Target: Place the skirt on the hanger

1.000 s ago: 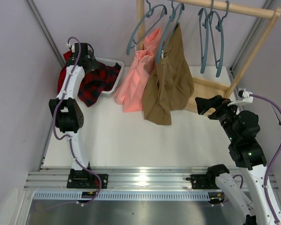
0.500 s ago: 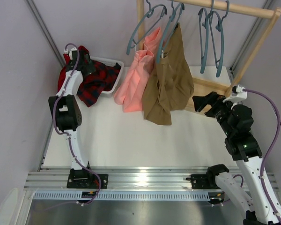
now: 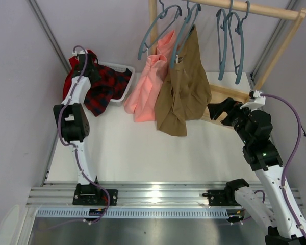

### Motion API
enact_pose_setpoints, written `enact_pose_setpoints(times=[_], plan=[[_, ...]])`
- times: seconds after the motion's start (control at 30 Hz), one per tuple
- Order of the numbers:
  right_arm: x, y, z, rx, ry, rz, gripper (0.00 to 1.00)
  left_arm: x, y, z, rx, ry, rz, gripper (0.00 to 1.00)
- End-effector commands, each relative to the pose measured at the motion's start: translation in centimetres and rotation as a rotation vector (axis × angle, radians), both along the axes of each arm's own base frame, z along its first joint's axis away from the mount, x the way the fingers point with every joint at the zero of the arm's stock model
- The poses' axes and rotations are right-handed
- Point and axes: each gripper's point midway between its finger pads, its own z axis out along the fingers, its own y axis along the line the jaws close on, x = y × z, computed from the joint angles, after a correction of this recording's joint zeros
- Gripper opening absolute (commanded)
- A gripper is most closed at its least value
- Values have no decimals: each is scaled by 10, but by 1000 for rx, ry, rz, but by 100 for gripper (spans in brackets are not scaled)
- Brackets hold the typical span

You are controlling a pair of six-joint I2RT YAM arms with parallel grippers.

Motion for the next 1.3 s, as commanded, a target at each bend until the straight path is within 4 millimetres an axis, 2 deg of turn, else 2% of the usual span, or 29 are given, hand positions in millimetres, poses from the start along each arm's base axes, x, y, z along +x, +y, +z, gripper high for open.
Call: enact_pose_setpoints(times=[0.0,0.03,0.1,0.13,0.2,0.23,0.27,0.3,0.37,0.4,0.47,0.5,0.57,0.6,0.67,0.7,0.73,0.77,0.8,0.9,0.97,1.0,1.03,1.07,1.13,1.27], plan=[[-4,9,43,40,-132,55,99,-8,-8,170,47,-321,-90,0],[-7,14,46,42,-144,88,99,-15,-13,186,47,-338,-107,0],[-9,23,51,46,-170,141,99,-38,-29,237,59,-396,-169,0],[-10,26,53,48,-177,158,99,-47,-35,251,65,-408,-191,0],[-10,31,56,56,-187,189,99,-71,-47,294,92,-464,-244,0],[-11,33,57,59,-192,199,99,-84,-56,305,107,-460,-270,0],[-11,36,58,62,-192,212,99,-102,-56,330,124,-502,-276,0],[-13,40,60,63,-201,238,99,-112,-78,339,121,-514,-324,0],[-15,47,62,61,-214,279,99,-137,-89,359,123,-540,-364,0],[-20,54,66,57,-235,330,99,-160,-96,380,119,-586,-386,0],[-29,64,73,59,-259,391,99,-190,-105,393,108,-602,-425,0],[-33,69,75,60,-270,424,99,-219,-110,412,112,-647,-441,0],[-38,74,77,66,-272,448,99,-241,-116,408,117,-633,-465,0],[-38,74,76,69,-269,441,100,-267,-123,413,114,-658,-486,0],[-40,74,75,64,-264,441,99,-292,-129,418,108,-683,-518,0],[-40,74,72,62,-247,433,99,-296,-137,402,90,-648,-544,0],[-40,73,70,60,-240,430,99,-319,-138,409,60,-679,-558,0],[-40,73,65,58,-219,427,99,-331,-140,407,39,-674,-572,0],[-40,72,62,55,-207,425,99,-333,-144,390,16,-632,-590,0],[-43,74,50,52,-167,434,99,-363,-150,380,-48,-637,-635,0],[-42,73,42,59,-139,425,99,-368,-158,360,-88,-599,-672,0],[-40,73,35,61,-118,420,99,-369,-163,358,-107,-602,-691,0],[-39,72,31,67,-107,411,99,-364,-171,339,-138,-553,-710,0],[-37,72,26,72,-84,403,99,-366,-178,336,-160,-546,-737,0],[-31,68,20,89,-45,354,99,-364,-198,321,-195,-507,-786,0],[-25,54,-5,65,60,263,99,-362,-236,290,-194,-415,-840,0]])
